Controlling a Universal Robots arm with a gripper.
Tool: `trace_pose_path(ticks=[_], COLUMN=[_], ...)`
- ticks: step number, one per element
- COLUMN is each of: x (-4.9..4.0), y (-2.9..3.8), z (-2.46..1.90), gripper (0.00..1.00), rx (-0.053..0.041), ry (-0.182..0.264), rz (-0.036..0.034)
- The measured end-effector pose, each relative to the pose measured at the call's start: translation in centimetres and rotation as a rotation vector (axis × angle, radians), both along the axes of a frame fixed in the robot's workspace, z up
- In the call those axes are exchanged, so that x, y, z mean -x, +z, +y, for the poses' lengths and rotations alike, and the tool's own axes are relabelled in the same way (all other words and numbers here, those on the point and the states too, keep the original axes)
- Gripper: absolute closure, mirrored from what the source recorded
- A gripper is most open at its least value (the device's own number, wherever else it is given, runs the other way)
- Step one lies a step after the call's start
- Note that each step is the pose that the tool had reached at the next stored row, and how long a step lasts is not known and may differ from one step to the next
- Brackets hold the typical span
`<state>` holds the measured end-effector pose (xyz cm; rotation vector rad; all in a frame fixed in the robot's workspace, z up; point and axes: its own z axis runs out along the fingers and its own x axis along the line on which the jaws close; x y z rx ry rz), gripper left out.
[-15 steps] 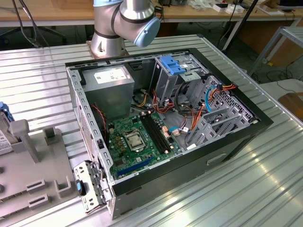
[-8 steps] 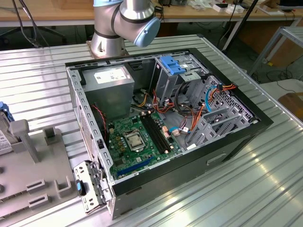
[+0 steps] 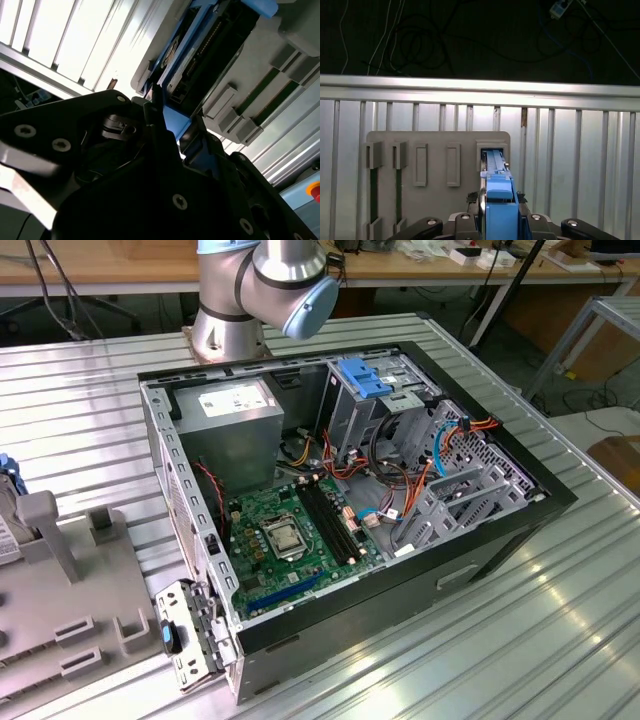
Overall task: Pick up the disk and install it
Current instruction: 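Pick up the disk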
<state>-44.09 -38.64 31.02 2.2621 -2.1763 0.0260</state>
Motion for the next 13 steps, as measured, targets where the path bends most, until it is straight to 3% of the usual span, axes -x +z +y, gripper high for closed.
trace_pose_path(ticks=[5,13], x=[0.00,0.00], y=[-0.79,-0.85], z=[0.00,0.00], gripper=[0.63,0.63], rx=[0.0000,-0.0001], ry=[0.000,0.000], rz=[0.0001,-0.0001])
